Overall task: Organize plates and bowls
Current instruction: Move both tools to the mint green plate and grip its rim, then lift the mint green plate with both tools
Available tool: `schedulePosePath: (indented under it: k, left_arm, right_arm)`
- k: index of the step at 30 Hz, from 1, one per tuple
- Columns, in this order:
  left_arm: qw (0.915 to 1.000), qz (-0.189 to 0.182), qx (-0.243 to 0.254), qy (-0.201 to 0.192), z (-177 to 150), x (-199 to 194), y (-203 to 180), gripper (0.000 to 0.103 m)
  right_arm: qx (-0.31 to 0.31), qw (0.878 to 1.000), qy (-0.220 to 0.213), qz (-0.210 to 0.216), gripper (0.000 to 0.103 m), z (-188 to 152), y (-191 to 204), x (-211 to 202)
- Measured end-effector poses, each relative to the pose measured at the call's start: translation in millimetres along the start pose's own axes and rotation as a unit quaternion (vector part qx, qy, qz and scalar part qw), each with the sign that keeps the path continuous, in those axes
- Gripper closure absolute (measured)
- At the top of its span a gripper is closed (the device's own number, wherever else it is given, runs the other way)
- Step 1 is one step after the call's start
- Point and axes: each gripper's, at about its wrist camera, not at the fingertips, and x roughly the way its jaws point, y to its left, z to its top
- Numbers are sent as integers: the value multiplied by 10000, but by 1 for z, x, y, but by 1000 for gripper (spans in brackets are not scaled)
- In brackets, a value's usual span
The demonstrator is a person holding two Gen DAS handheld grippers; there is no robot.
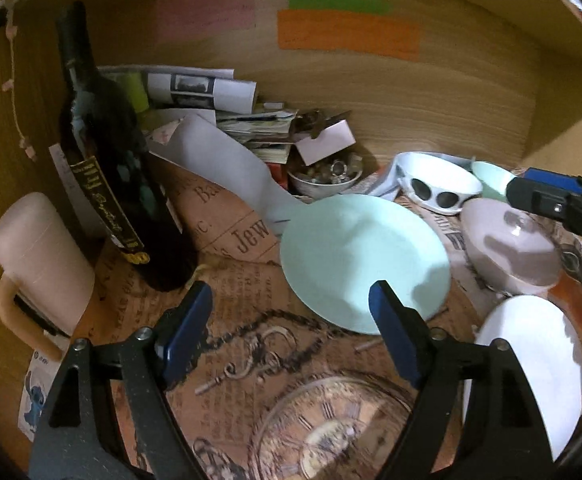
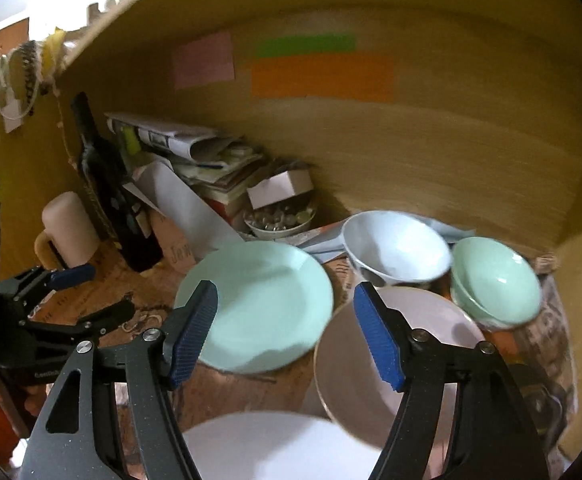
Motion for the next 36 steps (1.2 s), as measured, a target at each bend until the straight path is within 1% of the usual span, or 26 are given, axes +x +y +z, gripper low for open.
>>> schedulePosePath:
  k: [4, 6, 8, 9, 10, 12, 13, 15, 18, 20, 27, 33, 34, 36]
  left_arm:
    - [9997, -88, -108, 221, 6, 22, 9, 22]
    - [9991, -159, -187, 349, 8, 34, 14, 22]
    - [9985, -192, -240, 442, 10, 43, 17, 22]
    - [9982, -226, -253, 501, 10, 48, 19, 22]
    - [9977, -288, -280, 553, 11, 52, 21, 23]
    - [9964, -394, -353, 659, 11, 62, 22, 31]
    - [9957, -439, -363, 736, 12, 67, 22, 37]
    - [9943, -538, -352, 851, 12, 75, 21, 42]
    - [9927, -634, -353, 960, 11, 84, 19, 46]
    - [9917, -712, -346, 1016, 11, 90, 18, 50]
    - [9908, -777, -343, 1056, 14, 102, 16, 54]
    - [9893, -780, -317, 1190, 13, 113, 14, 60]
    - [9888, -790, -318, 1223, 12, 115, 15, 64]
    - [9884, -828, -307, 1232, 12, 116, 15, 65]
  right_arm:
    - [161, 9980, 559, 248, 36, 10, -11, 37]
    - [256, 9955, 861, 289, 36, 13, -18, 55]
    - [285, 9934, 1061, 345, 45, 16, -23, 68]
    - [270, 9920, 1186, 342, 55, 17, -25, 75]
    - [258, 9903, 1324, 341, 62, 18, -26, 82]
    - [256, 9873, 1532, 332, 63, 19, -29, 95]
    - [256, 9859, 1629, 298, 66, 19, -31, 102]
    - [186, 9832, 1801, 205, 72, 19, -31, 112]
    - [78, 9796, 2007, 81, 72, 19, -31, 124]
    - [23, 9771, 2127, 52, 72, 19, -31, 130]
    - [12, 9682, 2502, -3, 72, 17, -31, 153]
    - [-76, 9661, 2575, -148, 72, 21, -31, 161]
    - [-82, 9653, 2605, -171, 72, 21, -31, 162]
    - [-91, 9637, 2661, -218, 72, 20, -33, 165]
